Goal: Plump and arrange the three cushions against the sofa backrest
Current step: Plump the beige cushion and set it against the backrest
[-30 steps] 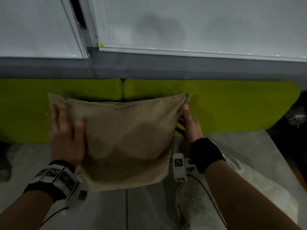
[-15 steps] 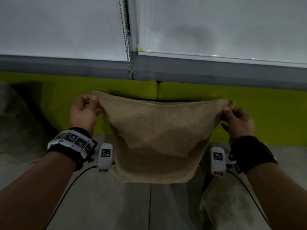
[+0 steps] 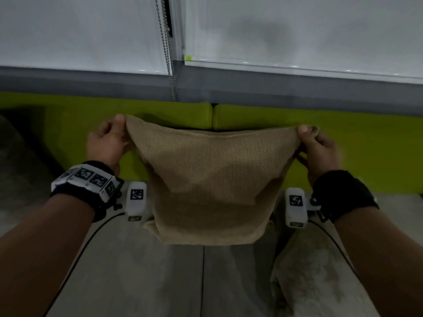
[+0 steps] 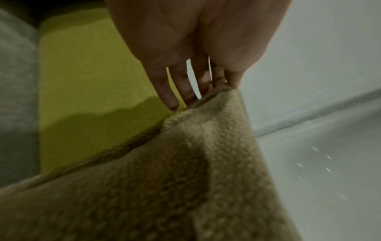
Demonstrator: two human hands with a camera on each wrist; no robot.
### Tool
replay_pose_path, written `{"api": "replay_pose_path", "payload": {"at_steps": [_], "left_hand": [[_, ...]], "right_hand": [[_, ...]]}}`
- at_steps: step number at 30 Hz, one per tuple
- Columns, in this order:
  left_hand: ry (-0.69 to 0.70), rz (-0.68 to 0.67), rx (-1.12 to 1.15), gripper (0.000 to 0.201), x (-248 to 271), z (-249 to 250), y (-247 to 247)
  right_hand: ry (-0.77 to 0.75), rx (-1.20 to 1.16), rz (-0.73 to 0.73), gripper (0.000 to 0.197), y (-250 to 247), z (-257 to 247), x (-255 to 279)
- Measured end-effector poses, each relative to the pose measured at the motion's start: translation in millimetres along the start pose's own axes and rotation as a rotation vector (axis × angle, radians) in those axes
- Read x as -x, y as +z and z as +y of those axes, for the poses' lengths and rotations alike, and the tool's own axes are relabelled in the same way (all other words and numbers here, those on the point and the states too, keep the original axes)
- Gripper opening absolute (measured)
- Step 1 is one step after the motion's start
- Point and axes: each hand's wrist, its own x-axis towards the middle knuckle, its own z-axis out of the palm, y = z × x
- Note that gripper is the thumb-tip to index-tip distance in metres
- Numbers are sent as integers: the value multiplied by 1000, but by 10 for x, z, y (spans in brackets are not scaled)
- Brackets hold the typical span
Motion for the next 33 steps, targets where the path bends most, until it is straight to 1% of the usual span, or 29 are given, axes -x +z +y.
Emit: {"api": "replay_pose_path", "payload": {"at_steps": [1, 2, 3, 4, 5, 6, 7, 8, 9, 11, 13, 15, 16, 18, 19, 20, 22, 23, 24, 28, 30, 31, 32, 33], "left_hand": [[-22, 8, 37, 45, 56, -70, -30], [-39, -19, 48, 60, 134, -164, -66], [-46, -88, 20, 75, 201, -298, -129], [-46, -200, -46, 87, 273, -453, -211], [-57, -342, -154, 100, 342, -617, -287], [-81, -492, -265, 114, 425, -758, -341], [-104, -630, -356, 128, 523, -871, -363], [-114, -724, -416, 134, 632, -968, -348], [-107, -739, -446, 136, 742, -1025, -308], [-85, -639, -415, 138, 914, -1129, -279], [-72, -583, -367, 138, 1042, -1157, -316], [-49, -578, -390, 138, 1105, -1116, -383], [-38, -570, -399, 132, 1108, -1083, -398], [-18, -524, -415, 112, 1042, -1029, -375], [-9, -510, -430, 109, 994, -1006, -345], [-18, -512, -447, 114, 938, -1021, -327], [-82, -529, -484, 139, 838, -1064, -303], [-103, -530, -494, 145, 799, -1085, -306], [-111, -528, -508, 145, 759, -1101, -319], [-59, -619, -461, 119, 758, -1035, -324], [-78, -635, -482, 106, 860, -1024, -407], [-105, -661, -567, 104, 931, -1045, -477], [-143, -730, -703, 103, 1022, -1083, -565], [-188, -838, -849, 101, 1124, -1147, -661]], "right_hand": [[62, -66, 16, 35, -11, 71, 82], [130, -129, 13, 48, -42, 164, 176], [205, -172, -20, 60, -78, 283, 266], [277, -191, -97, 72, -111, 412, 376], [335, -164, -208, 88, -147, 549, 482], [341, -75, -328, 108, -175, 687, 564], [302, 57, -451, 127, -183, 797, 626], [251, 199, -573, 139, -173, 886, 679], [215, 327, -649, 148, -149, 956, 729], [174, 397, -636, 158, -139, 1038, 829], [79, 339, -584, 159, -161, 1064, 947], [1, 272, -551, 154, -161, 1058, 1041], [-8, 252, -543, 154, -139, 1047, 1060], [8, 241, -544, 160, -46, 1017, 1047], [32, 243, -545, 162, 21, 1004, 1030], [71, 247, -542, 162, 90, 993, 1013], [155, 219, -519, 162, 205, 970, 1009], [186, 212, -507, 160, 246, 949, 1021], [200, 216, -491, 157, 274, 928, 1036], [219, 299, -444, 138, 298, 871, 1132], [224, 324, -436, 129, 250, 780, 1255], [229, 346, -423, 124, 205, 704, 1348], [236, 376, -399, 121, 138, 658, 1447], [236, 413, -372, 121, 44, 627, 1553]]}}
